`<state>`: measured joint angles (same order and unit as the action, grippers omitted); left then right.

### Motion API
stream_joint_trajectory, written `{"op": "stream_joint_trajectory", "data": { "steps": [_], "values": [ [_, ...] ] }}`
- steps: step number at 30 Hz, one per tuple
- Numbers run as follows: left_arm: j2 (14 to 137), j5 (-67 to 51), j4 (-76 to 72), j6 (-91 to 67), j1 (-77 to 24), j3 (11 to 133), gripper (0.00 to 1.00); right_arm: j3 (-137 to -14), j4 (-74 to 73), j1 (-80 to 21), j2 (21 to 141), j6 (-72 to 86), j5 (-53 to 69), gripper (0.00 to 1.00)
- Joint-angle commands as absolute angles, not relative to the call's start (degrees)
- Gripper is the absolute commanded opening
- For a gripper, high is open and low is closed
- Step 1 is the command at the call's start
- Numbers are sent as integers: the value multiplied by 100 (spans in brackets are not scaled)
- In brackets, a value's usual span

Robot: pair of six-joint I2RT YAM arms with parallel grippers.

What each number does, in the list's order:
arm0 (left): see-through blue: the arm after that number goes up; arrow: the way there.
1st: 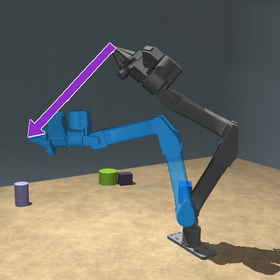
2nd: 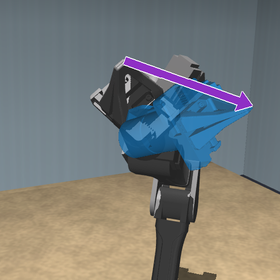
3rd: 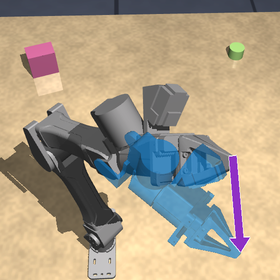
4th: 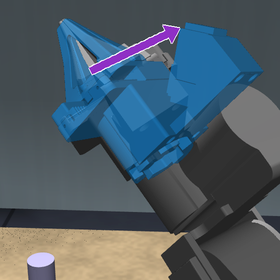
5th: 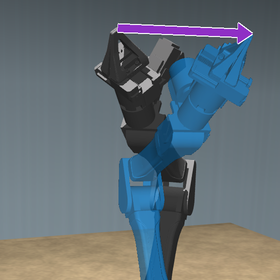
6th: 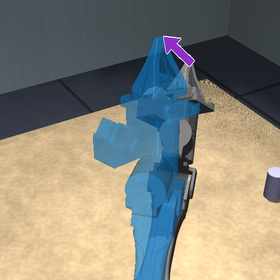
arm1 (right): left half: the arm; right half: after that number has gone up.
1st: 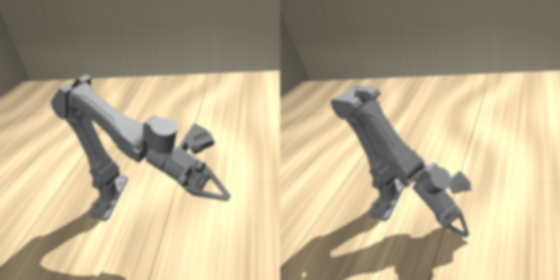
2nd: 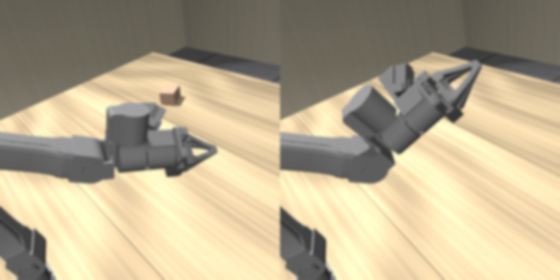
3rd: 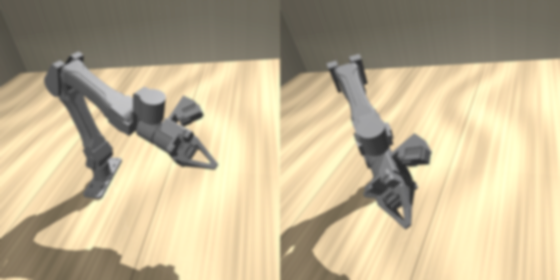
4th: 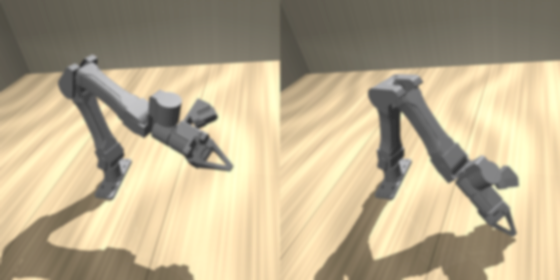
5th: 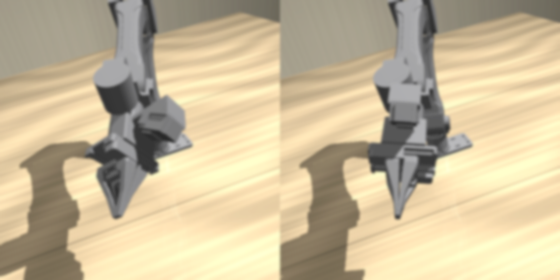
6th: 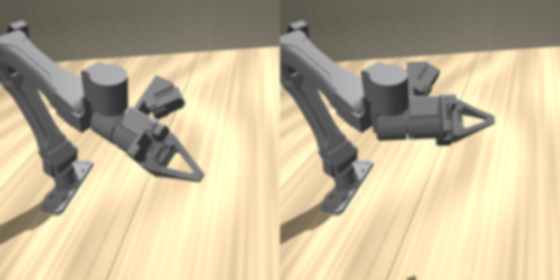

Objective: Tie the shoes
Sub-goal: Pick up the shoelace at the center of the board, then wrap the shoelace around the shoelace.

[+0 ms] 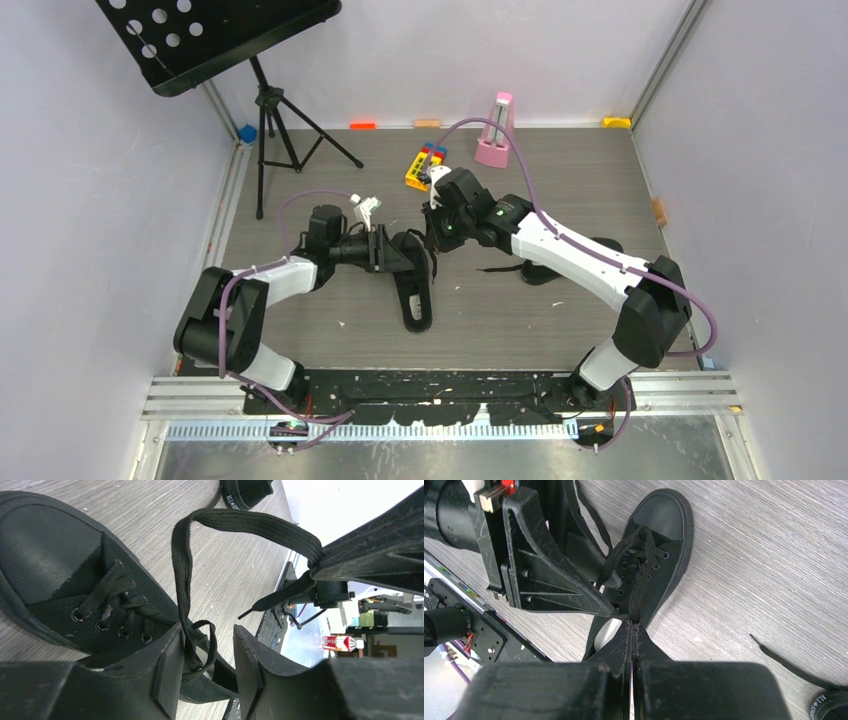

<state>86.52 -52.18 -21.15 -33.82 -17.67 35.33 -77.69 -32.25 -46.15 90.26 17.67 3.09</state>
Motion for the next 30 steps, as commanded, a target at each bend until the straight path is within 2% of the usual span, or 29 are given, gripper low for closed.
{"op": "stream_joint_trajectory", "data": {
  "steps": [1,5,14,30],
  "values": [
    [8276,-5005,-1617,-2959,-1861,3512,39,-8025,-3261,-4641,8916,1791,418,0],
    [8098,-4722,-1167,-2698,-1942,3554,35,-8046,-3318,-4641,8950,1784,432,0],
    [7652,-3918,-536,-2167,-2231,3548,56,-8040,-3341,-4641,9054,1742,496,0],
    [7066,-2069,-115,-874,-3231,3509,63,-8307,-3467,-4602,9373,1898,794,0]
  ]
}}
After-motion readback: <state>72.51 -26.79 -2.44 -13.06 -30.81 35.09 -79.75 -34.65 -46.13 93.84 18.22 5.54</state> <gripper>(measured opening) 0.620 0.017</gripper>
